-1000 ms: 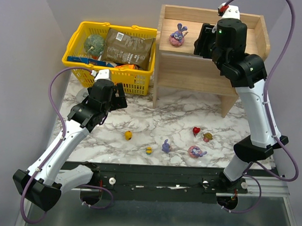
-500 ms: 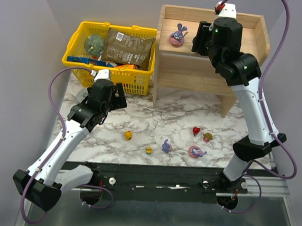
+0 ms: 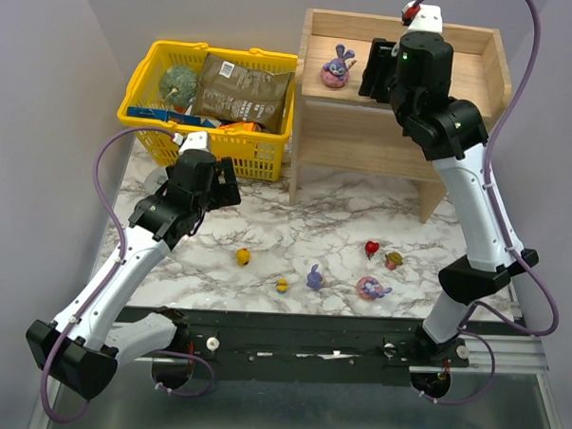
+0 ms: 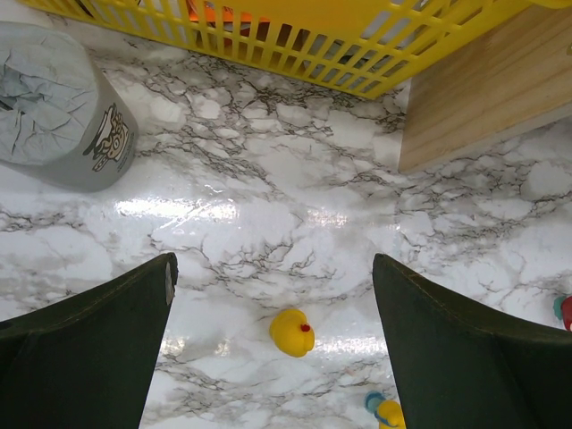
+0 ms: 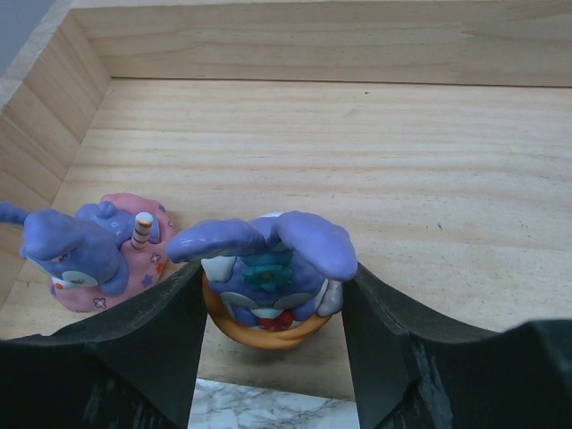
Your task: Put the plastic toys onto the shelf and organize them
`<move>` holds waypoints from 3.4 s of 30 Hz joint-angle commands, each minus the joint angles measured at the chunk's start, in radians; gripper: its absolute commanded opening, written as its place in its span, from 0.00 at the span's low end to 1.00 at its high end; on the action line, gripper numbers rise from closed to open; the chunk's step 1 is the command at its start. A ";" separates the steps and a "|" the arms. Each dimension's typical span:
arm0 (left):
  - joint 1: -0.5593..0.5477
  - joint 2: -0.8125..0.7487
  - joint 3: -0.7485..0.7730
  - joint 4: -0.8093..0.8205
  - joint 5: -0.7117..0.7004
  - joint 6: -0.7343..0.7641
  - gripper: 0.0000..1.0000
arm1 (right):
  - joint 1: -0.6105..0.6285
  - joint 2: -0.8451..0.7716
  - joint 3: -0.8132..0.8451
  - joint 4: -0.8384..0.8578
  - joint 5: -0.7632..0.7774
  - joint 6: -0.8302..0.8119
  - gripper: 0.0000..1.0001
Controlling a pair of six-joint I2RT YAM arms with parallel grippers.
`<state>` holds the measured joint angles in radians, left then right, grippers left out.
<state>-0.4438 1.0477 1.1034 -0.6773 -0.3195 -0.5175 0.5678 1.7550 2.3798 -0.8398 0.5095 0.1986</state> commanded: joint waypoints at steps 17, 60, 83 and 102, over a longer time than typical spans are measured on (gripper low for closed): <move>0.013 -0.017 -0.002 -0.010 0.037 -0.001 0.99 | -0.005 -0.127 -0.108 0.053 -0.150 -0.031 0.99; -0.397 0.011 -0.289 0.324 0.364 -0.203 0.94 | 0.061 -0.936 -1.438 0.088 -0.379 0.439 0.89; -0.687 0.452 -0.109 0.308 0.129 -0.184 0.61 | 0.061 -0.945 -1.470 0.062 -0.310 0.444 0.89; -0.693 0.489 0.007 0.200 0.057 -0.096 0.00 | 0.061 -0.942 -1.452 0.064 -0.310 0.403 0.89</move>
<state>-1.1328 1.5265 1.0538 -0.4435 -0.1951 -0.6506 0.6247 0.8234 0.9237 -0.7567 0.1932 0.6331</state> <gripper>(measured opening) 0.019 0.892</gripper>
